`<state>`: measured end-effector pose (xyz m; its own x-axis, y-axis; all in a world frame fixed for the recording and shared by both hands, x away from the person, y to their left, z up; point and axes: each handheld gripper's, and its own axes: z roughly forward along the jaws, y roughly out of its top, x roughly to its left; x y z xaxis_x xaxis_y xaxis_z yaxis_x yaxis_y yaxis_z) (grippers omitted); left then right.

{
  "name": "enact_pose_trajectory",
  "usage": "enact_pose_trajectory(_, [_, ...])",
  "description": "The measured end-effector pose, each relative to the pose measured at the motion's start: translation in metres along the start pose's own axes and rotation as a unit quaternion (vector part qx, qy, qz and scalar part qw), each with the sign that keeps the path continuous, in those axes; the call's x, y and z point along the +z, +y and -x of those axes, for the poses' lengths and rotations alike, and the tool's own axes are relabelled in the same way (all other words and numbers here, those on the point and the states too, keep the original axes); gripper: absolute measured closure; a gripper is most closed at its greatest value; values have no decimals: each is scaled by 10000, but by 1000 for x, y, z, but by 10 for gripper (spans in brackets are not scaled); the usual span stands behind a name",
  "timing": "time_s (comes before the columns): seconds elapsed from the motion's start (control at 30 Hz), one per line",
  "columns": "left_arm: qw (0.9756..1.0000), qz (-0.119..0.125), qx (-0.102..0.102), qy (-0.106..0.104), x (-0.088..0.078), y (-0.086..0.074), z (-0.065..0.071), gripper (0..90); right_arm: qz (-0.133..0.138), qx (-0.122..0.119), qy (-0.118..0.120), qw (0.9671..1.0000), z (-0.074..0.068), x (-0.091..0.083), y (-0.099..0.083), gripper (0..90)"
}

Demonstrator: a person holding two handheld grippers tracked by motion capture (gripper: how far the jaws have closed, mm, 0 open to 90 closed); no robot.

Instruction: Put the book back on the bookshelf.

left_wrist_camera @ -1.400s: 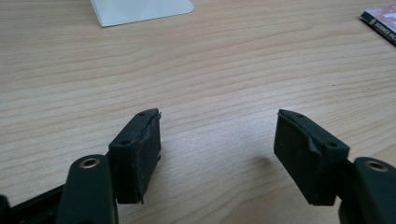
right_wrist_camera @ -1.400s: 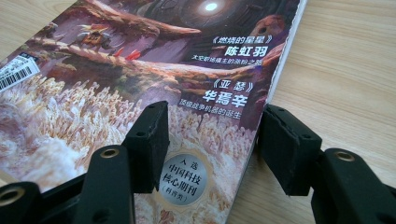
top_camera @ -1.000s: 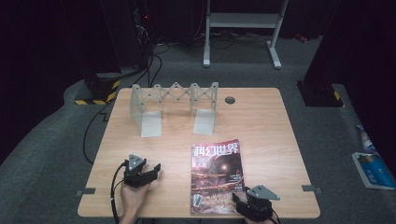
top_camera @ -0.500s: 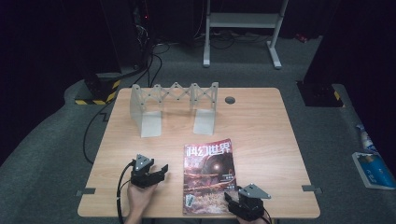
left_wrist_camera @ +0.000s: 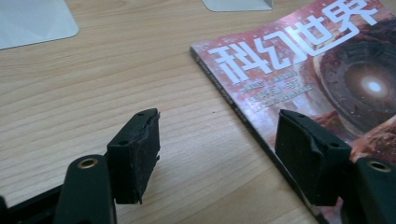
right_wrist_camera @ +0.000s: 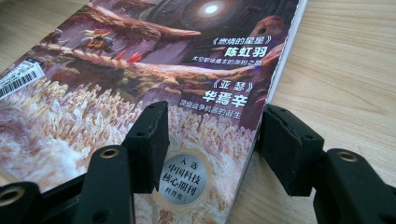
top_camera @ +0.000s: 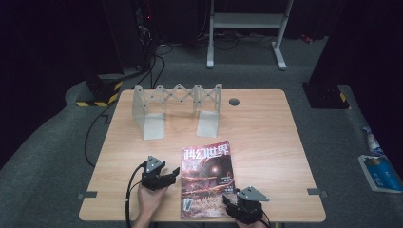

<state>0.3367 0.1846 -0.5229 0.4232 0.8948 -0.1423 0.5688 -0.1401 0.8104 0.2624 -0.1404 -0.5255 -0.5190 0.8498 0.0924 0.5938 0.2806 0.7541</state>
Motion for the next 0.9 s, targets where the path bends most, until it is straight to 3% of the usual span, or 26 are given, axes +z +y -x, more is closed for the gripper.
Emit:
enact_pose_trajectory(0.47, [9998,-131,49,-130,17,6,16,315,57,-9,53,10000,-6,4,1,427])
enact_pose_trajectory(0.63, [9993,-261,195,-191,25,4,25,315,-14,-2,69,10000,-7,4,2,427])
enact_pose_trajectory(0.9, [9995,-202,261,3,29,5,28,302,-64,-109,144,9998,-12,7,5,419])
